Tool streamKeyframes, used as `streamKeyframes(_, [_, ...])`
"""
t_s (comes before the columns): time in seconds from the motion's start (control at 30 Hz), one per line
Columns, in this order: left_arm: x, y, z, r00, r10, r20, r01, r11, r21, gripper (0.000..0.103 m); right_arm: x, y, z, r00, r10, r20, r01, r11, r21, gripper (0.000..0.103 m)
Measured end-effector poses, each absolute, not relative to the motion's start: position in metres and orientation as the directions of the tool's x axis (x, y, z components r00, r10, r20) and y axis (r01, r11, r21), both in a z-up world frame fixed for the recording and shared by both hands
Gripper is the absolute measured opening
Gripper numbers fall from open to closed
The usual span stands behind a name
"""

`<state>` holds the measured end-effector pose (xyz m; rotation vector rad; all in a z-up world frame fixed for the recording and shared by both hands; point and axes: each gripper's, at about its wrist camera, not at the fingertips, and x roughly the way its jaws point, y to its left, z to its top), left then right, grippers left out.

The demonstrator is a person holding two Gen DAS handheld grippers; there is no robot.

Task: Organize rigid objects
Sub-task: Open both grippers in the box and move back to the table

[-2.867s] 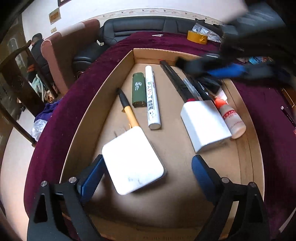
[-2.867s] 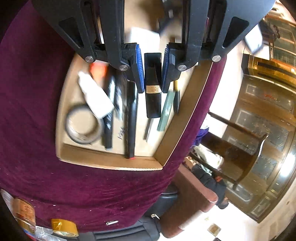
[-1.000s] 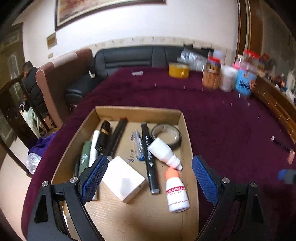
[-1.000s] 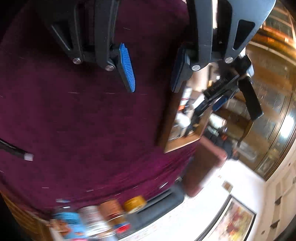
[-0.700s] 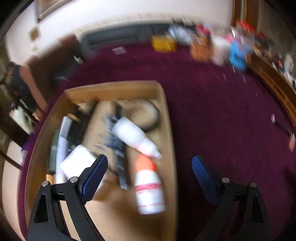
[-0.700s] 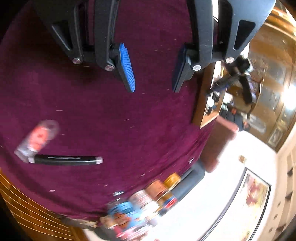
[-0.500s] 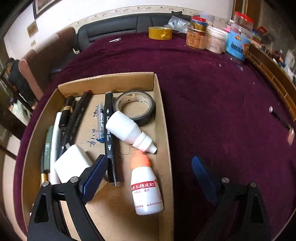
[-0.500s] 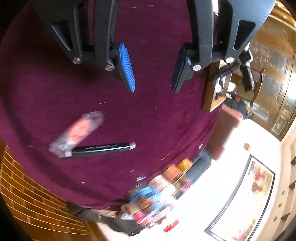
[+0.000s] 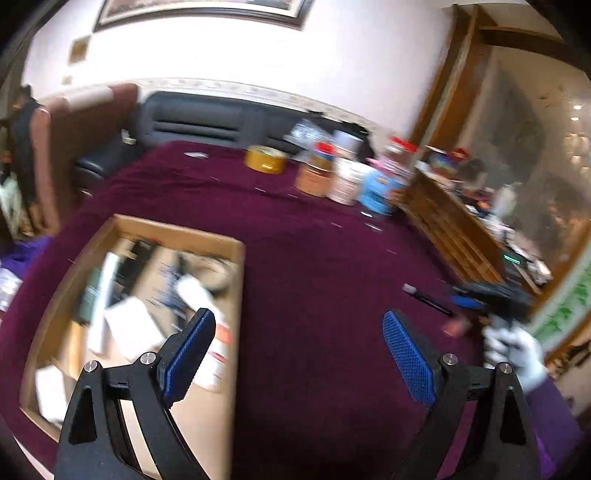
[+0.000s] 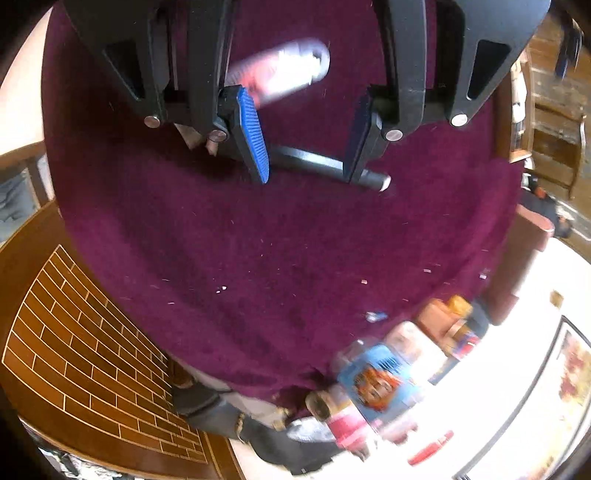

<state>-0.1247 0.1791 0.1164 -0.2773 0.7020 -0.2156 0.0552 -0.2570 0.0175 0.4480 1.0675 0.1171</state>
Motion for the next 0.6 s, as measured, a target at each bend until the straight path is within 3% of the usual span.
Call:
streamKeyframes(0.23, [-0.110, 0.144, 0.087, 0.641, -0.370, -0.673, 0.171, 0.923, -0.345, 0.089, 0.035, -0.162, 0.000, 0.306, 0.516, -0.800, -0.063, 0.850, 0.523, 0.041])
streamKeyframes(0.37, [-0.108, 0.141, 0.081, 0.608, -0.407, -0.681, 0.169, 0.905, -0.390, 0.089, 0.011, -0.142, 0.003, 0.211, 0.668, -0.714, -0.103, 0.741, 0.663, 0.041])
streamKeyframes(0.5, [-0.117, 0.136, 0.078, 0.594, -0.425, -0.683, 0.191, 0.899, -0.394, 0.089, -0.019, -0.190, 0.041, 0.415, 0.596, -0.688, -0.102, 0.782, 0.615, 0.042])
streamKeyframes(0.6, [-0.121, 0.134, 0.074, 0.575, -0.449, -0.684, 0.198, 0.888, -0.416, 0.089, -0.045, -0.246, 0.056, 0.526, 0.482, -0.701, -0.001, 0.824, 0.566, 0.042])
